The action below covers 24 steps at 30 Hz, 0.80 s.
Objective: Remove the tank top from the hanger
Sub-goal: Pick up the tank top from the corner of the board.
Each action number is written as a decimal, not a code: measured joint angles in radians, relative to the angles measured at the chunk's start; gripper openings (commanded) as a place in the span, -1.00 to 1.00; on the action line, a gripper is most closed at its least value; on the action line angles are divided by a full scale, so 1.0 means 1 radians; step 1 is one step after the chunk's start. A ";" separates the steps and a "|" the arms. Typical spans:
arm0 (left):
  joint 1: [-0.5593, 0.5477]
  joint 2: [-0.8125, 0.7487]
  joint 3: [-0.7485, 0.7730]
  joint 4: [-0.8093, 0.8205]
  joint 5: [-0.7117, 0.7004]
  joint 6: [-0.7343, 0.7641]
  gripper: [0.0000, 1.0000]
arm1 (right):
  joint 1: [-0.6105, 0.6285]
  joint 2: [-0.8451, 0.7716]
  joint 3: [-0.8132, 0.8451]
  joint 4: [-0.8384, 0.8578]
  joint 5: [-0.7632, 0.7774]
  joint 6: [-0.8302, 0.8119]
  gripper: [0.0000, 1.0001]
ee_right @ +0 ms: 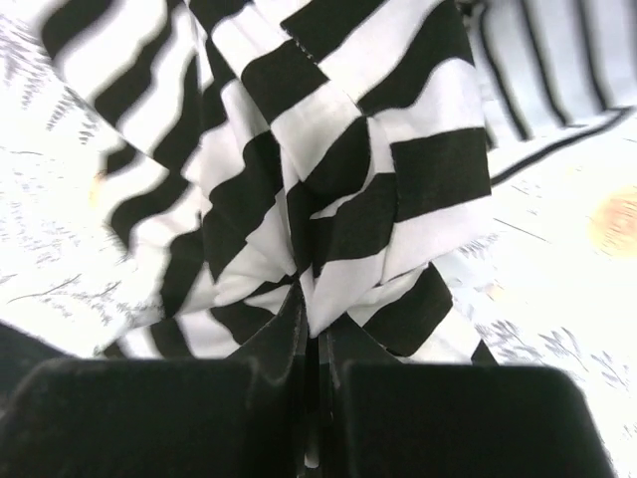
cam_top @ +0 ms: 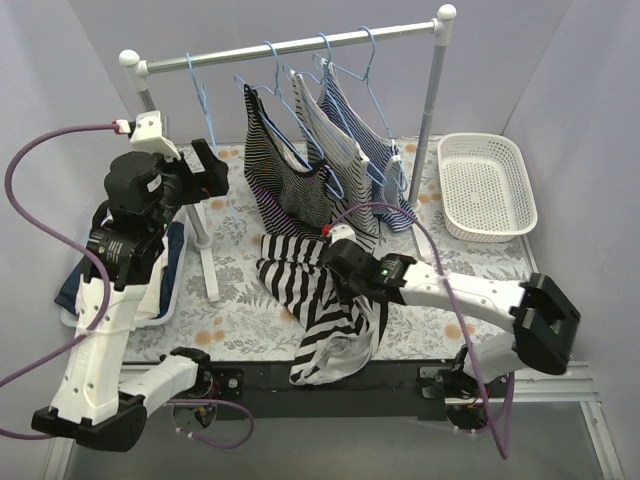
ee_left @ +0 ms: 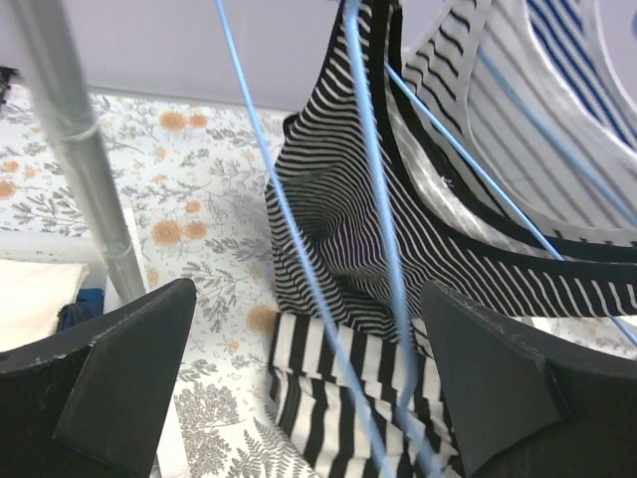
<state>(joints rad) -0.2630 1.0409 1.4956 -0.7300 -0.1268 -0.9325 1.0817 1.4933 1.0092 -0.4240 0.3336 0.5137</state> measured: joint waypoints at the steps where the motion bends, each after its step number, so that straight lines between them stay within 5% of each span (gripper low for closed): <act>1: 0.000 -0.018 -0.003 0.002 -0.008 -0.003 0.96 | -0.001 -0.051 -0.021 -0.003 0.008 0.004 -0.97; 11: 0.000 -0.096 -0.032 0.021 -0.126 -0.044 0.96 | -0.029 -0.395 -0.067 -0.225 0.203 0.194 -0.97; 19: 0.000 -0.086 -0.049 0.016 -0.204 -0.064 0.96 | -0.078 -0.415 0.085 -0.529 0.392 0.439 -0.97; 24: 0.000 -0.050 -0.049 0.017 -0.210 -0.078 0.96 | -0.276 -0.355 0.185 -0.576 0.440 0.447 -0.97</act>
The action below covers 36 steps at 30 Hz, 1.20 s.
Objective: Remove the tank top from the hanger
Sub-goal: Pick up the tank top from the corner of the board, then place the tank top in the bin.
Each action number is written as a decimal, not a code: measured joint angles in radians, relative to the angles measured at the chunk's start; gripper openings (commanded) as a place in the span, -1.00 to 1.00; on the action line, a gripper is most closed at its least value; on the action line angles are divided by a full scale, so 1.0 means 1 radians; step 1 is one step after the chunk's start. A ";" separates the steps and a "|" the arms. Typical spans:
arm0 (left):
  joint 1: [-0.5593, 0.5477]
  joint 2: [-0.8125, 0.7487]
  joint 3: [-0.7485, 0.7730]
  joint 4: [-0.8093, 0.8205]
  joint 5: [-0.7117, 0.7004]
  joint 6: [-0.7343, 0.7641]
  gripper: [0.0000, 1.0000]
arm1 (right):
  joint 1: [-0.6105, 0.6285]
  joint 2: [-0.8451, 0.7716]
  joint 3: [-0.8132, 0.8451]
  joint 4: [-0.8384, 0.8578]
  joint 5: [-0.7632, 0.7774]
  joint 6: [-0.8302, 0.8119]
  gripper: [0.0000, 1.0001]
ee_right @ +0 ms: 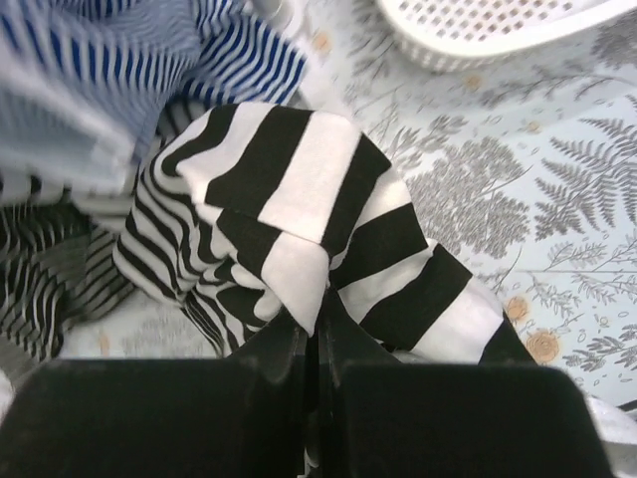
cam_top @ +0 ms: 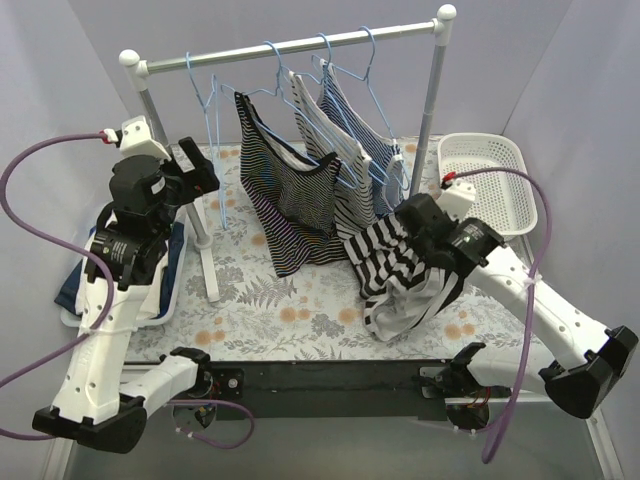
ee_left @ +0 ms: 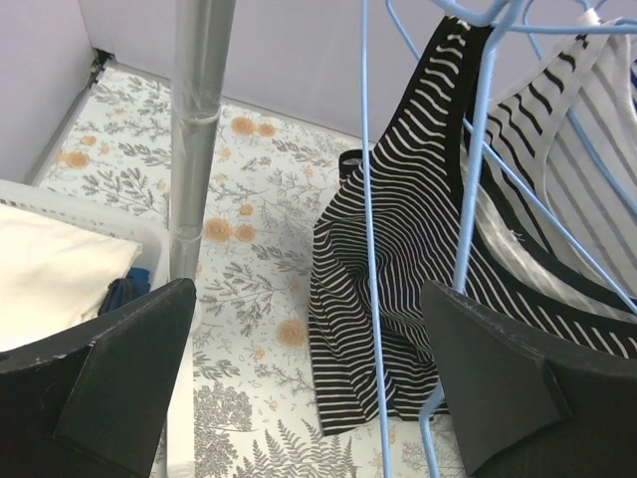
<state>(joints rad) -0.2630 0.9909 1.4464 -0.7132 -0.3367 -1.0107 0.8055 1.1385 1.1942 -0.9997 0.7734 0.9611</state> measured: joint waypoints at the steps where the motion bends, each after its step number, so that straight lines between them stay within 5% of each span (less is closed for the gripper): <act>1: 0.000 0.011 0.000 0.000 0.001 -0.001 0.96 | -0.045 0.013 0.022 0.020 0.006 -0.026 -0.97; 13: 0.000 0.018 -0.014 0.013 0.002 -0.011 0.96 | -0.490 0.076 0.038 0.388 -0.092 -0.347 -0.97; 27: 0.000 0.039 -0.051 0.037 0.047 -0.022 0.96 | -0.512 0.395 0.325 0.685 0.007 -0.456 -0.97; 36: 0.000 0.039 -0.051 0.037 0.066 -0.027 0.96 | -0.487 0.422 0.024 1.064 -0.005 -0.832 -0.97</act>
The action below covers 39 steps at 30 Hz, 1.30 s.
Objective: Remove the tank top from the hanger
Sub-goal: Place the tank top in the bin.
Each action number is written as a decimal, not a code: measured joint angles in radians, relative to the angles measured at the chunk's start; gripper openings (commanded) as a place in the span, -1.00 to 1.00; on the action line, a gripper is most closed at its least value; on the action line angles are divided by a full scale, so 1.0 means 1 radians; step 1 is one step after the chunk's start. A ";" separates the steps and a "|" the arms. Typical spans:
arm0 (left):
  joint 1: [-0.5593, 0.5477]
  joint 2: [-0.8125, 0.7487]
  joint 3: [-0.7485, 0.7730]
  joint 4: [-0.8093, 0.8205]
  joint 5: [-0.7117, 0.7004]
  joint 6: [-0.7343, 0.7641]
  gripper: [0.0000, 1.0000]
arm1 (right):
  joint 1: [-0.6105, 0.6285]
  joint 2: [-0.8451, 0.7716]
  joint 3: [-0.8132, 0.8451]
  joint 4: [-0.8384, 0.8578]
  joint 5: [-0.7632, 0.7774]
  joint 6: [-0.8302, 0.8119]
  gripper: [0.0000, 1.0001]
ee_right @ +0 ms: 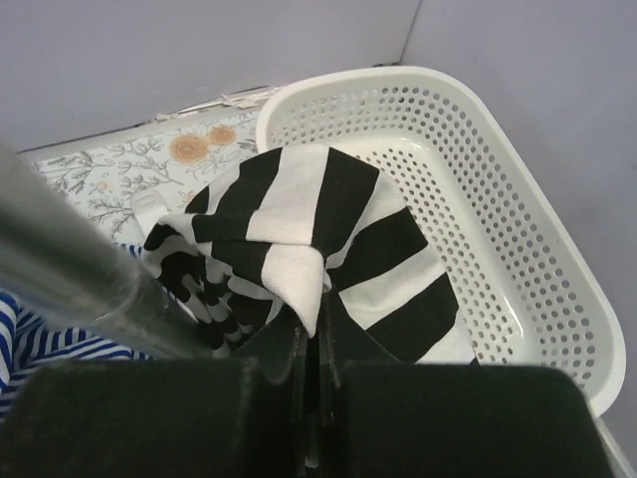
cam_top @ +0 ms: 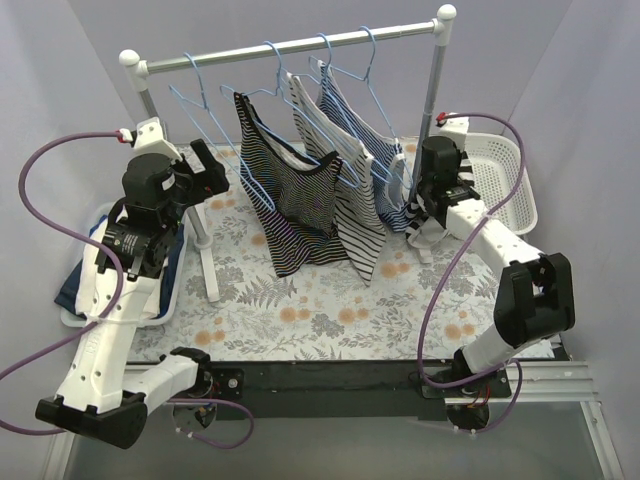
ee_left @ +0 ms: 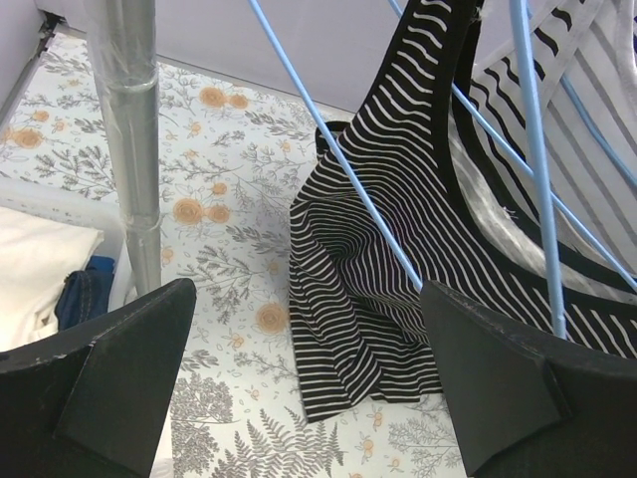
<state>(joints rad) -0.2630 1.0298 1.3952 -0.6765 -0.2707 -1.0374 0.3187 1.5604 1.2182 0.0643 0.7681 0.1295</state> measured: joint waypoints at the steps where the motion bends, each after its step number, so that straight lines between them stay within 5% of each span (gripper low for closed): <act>1: 0.000 0.001 0.000 0.000 0.003 -0.001 0.96 | 0.010 0.000 -0.021 0.039 0.000 -0.043 -0.97; 6: 0.000 0.007 -0.010 0.005 0.027 -0.011 0.96 | 0.040 0.063 0.019 0.134 0.001 -0.204 -0.97; 17: 0.000 0.014 -0.010 -0.005 0.042 -0.013 0.96 | -0.093 0.539 0.650 -0.042 -0.047 -0.226 -0.97; 23: 0.000 0.001 -0.015 -0.004 0.045 -0.011 0.96 | -0.183 0.557 0.670 -0.114 0.025 -0.219 -0.97; 33: 0.000 0.012 -0.028 0.001 0.070 -0.010 0.96 | -0.148 0.555 0.649 -0.053 0.281 -0.207 -0.97; 39: 0.000 0.004 -0.039 0.005 0.077 -0.011 0.96 | -0.151 0.505 0.517 0.016 0.282 -0.232 -0.97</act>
<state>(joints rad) -0.2630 1.0336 1.3563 -0.6720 -0.1932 -1.0481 0.1673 2.0655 1.7348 0.0807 1.0504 -0.1020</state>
